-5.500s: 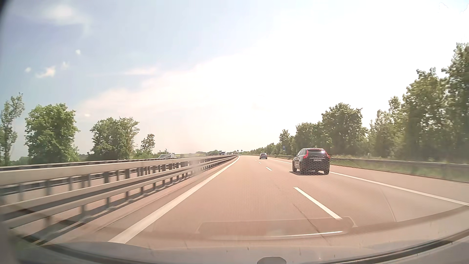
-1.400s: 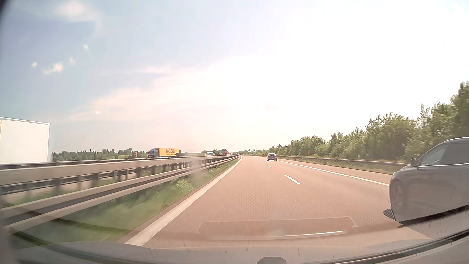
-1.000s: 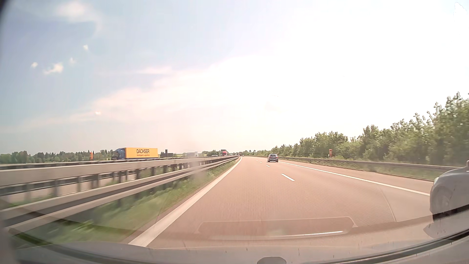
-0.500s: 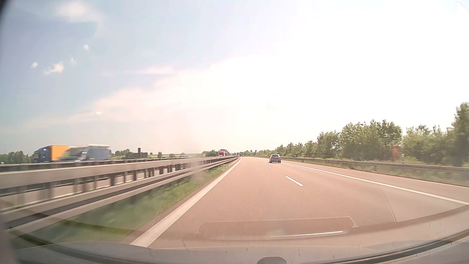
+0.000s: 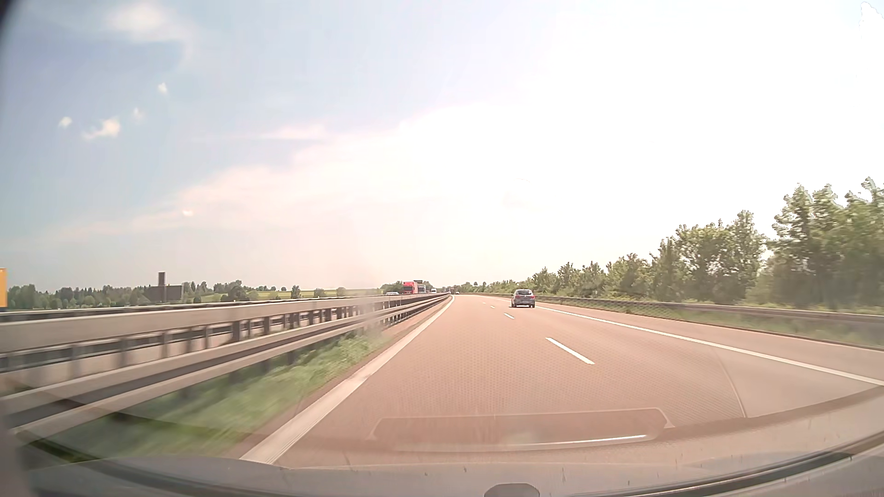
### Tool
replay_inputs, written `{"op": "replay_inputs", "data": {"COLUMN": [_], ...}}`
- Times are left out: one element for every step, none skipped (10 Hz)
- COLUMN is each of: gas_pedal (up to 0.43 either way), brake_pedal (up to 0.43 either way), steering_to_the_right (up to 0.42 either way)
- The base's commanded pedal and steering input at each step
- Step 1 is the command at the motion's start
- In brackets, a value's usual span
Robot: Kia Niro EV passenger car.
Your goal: Follow the waypoints while adhering to traffic rules and regulations
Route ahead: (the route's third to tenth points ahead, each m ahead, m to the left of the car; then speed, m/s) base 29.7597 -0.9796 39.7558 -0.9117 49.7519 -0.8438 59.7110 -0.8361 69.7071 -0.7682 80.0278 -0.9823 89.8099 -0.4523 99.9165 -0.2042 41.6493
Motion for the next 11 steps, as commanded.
{"op": "replay_inputs", "data": {"gas_pedal": [1.000,1.000,1.000,1.000,1.000,1.000,1.000,1.000,1.000,1.000,1.000], "brake_pedal": [0.000,0.000,0.000,0.000,0.000,0.000,0.000,0.000,0.000,0.000,0.000], "steering_to_the_right": [-0.004,-0.004,-0.004,-0.004,-0.004,-0.004,-0.004,-0.004,-0.004,-0.004,-0.004]}}
